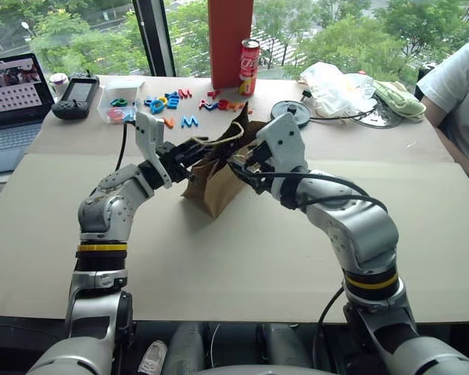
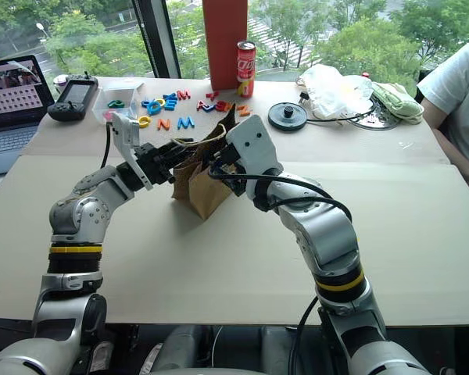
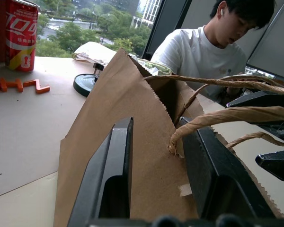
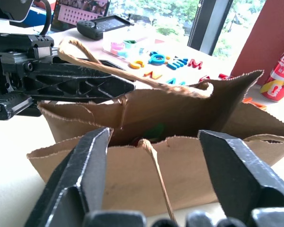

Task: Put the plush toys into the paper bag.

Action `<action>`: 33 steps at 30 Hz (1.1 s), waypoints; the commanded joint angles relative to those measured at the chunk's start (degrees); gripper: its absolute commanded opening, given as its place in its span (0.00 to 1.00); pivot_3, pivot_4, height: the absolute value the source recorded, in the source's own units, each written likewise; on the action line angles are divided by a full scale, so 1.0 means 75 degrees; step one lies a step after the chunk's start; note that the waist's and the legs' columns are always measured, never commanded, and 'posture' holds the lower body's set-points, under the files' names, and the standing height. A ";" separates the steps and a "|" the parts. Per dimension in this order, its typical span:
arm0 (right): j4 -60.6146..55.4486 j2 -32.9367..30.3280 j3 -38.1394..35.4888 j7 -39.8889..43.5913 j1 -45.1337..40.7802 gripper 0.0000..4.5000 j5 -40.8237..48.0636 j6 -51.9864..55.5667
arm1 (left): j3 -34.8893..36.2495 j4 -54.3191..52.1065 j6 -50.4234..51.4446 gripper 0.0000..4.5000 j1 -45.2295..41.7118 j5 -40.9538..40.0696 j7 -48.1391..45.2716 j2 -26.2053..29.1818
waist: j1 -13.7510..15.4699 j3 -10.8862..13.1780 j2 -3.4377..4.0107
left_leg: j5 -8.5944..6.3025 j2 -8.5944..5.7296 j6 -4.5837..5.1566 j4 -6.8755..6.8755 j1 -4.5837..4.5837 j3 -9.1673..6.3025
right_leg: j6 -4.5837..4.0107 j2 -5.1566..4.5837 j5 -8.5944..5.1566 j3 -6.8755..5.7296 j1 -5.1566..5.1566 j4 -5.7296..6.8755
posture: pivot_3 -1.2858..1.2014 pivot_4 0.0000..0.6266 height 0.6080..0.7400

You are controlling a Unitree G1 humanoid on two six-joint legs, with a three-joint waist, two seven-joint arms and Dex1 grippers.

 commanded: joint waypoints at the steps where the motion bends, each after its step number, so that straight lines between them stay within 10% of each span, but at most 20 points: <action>1: -0.0553 -0.0075 -0.0427 0.0167 -0.0111 1.00 0.0310 -0.0092 | 0.0389 -0.0518 0.0309 0.75 -0.0059 -0.0495 -0.0225 0.0394 | -0.0009 0.0000 0.0000 | 0.0000 0.0001 0.0000 0.0000 0.0000 0.0000 | 0.0000 0.0001 0.0000 0.0000 -0.0001 0.0000 | 0.52 0.24 0.99; 13: -0.1210 -0.1044 -0.1862 0.1357 -0.0530 1.00 0.2238 0.0767 | 0.1156 -0.0646 0.1024 0.75 0.0555 -0.1194 -0.0381 0.1272 | 0.0005 0.0000 0.0000 | 0.0000 0.0003 0.0000 -0.0001 0.0004 0.0001 | -0.0002 -0.0001 -0.0001 -0.0001 0.0002 -0.0006 | 0.52 0.24 0.99; 27: -0.0586 -0.1935 -0.0239 0.1365 0.0577 0.02 0.2086 0.0601 | 0.0880 -0.0717 0.0590 0.75 0.1649 -0.0720 -0.0764 0.1616 | 0.0008 0.0000 0.0000 | -0.0001 0.0006 0.0000 -0.0004 0.0005 0.0004 | -0.0004 -0.0004 -0.0002 -0.0002 0.0008 -0.0033 | 0.52 0.24 0.99; 33: 0.0796 -0.1492 0.0796 0.0926 0.0408 0.00 0.1199 0.0148 | 0.0829 -0.0813 0.0701 0.75 0.1881 -0.0833 -0.1142 0.1738 | 0.0007 -0.0002 -0.0004 | -0.0001 0.0005 0.0000 -0.0005 -0.0003 0.0009 | -0.0006 -0.0005 -0.0001 -0.0001 0.0000 -0.0042 | 0.52 0.24 0.99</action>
